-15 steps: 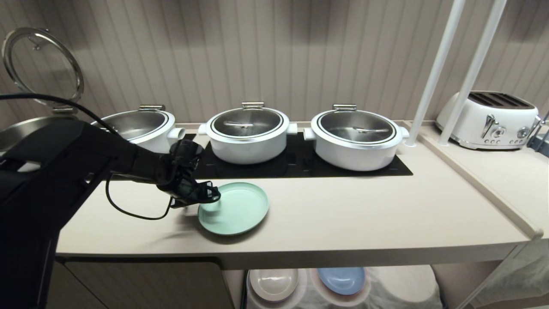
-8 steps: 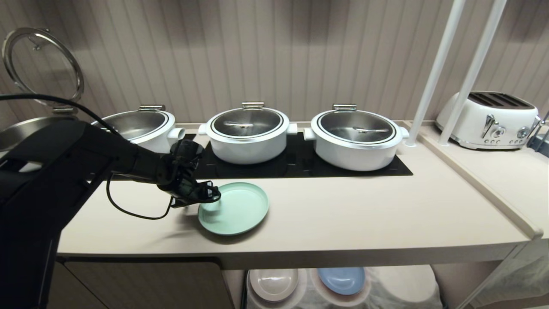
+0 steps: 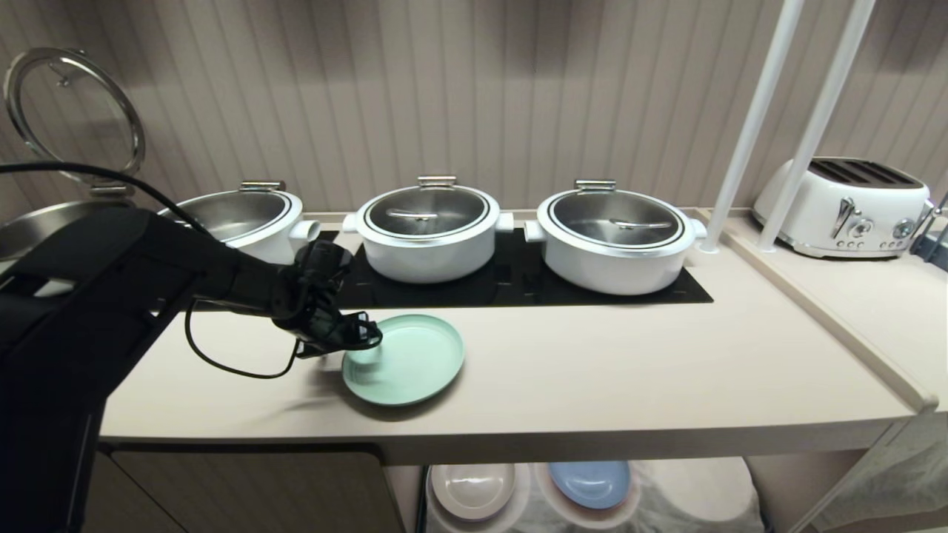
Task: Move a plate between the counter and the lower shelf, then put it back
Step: Pick up the plate
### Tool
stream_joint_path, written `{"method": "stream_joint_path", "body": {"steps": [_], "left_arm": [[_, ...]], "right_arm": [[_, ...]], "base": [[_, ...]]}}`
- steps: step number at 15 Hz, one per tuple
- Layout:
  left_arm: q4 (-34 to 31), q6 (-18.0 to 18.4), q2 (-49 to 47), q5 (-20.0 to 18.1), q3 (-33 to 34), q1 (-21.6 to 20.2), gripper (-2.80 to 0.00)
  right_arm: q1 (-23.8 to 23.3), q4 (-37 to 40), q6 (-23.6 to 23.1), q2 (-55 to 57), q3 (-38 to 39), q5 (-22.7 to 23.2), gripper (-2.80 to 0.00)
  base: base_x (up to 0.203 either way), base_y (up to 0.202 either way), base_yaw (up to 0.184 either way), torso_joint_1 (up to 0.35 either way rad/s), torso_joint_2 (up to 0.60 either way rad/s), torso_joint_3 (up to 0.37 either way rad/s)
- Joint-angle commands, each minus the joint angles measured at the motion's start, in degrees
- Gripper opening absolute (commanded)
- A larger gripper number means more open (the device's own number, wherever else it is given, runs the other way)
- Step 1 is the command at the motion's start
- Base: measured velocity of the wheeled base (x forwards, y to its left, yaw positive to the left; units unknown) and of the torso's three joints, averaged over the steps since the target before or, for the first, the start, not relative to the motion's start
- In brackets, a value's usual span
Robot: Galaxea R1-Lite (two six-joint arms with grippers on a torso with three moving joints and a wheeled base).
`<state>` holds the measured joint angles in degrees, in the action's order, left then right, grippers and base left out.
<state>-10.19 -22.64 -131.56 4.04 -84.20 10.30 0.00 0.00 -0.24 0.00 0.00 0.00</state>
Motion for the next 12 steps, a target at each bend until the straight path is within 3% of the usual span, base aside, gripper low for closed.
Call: {"method": "stream_joint_path", "body": {"steps": [1,12], "left_arm": [[-0.1,-0.1,0.2,0.1,0.0,0.1,-2.8],[0.0,-0.2,0.4,1.2,0.0,0.0,-2.8]], "right_arm": [[0.0,0.0,0.0,0.0,0.0,0.0,-2.8],[0.0,0.0,0.0,0.0,0.0,0.0,-2.8]], "base": [[0.0,0.0,0.0,0.0,0.0,0.0],[0.0,0.0,0.0,0.0,0.0,0.0]]}}
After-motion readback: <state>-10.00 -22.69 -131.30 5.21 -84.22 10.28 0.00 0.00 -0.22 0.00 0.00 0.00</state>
